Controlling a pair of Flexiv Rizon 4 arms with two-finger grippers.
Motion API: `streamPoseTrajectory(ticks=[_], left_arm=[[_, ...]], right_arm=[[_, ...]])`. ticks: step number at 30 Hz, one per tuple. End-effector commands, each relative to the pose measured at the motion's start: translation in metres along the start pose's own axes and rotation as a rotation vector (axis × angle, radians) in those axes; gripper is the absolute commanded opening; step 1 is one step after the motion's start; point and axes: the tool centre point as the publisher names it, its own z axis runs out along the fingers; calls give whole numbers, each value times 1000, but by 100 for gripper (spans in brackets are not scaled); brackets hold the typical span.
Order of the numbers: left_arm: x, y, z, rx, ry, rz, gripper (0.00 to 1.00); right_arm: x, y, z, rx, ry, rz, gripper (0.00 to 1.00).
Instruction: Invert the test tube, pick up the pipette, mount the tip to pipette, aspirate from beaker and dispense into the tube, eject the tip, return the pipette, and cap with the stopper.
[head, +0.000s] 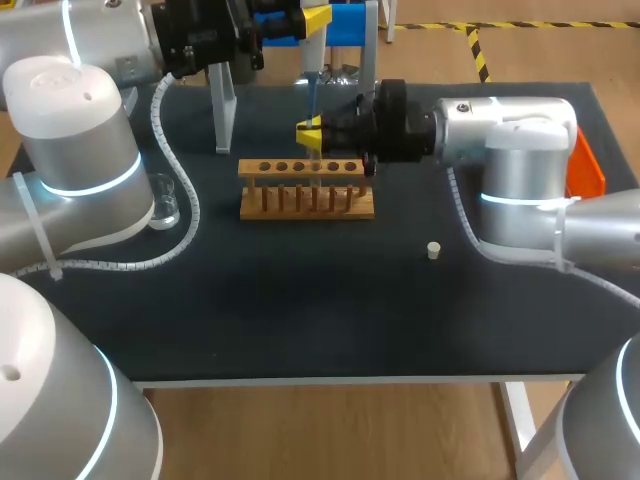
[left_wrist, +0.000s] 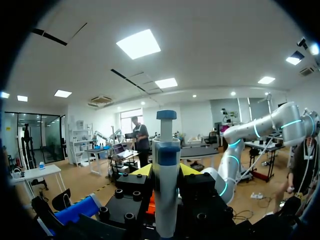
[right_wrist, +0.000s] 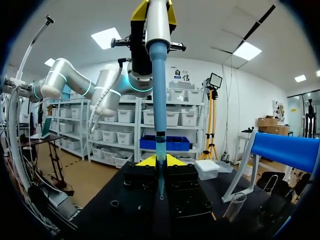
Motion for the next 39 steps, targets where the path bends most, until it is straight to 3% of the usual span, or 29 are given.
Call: streamPoseTrajectory(ticks=[1,11,17,19,20,21,29,39], left_arm=[[0,2,0,-1,0,0,0],[0,2,0,-1,0,0,0],[0,2,0,-1,0,0,0],[0,2,0,-1,0,0,0],[0,2,0,-1,0,0,0],[0,2,0,-1,0,0,0],[0,2,0,-1,0,0,0],[0,2,0,-1,0,0,0]], right_arm=[[0,7,-1,-2,-4,-3,0],[-3,23,-1,-6,-5,-23,0],[-1,22,-2,2,-2,-29,0],[0,17,-2,15,-3,-25,48],[1,15,-3,19,-4,-22,92],[2,13,-4,22,-4,-21,100],[12,-1,-24,61,2,-13,100],[42,-15,-85,134,-3,-13,100]])
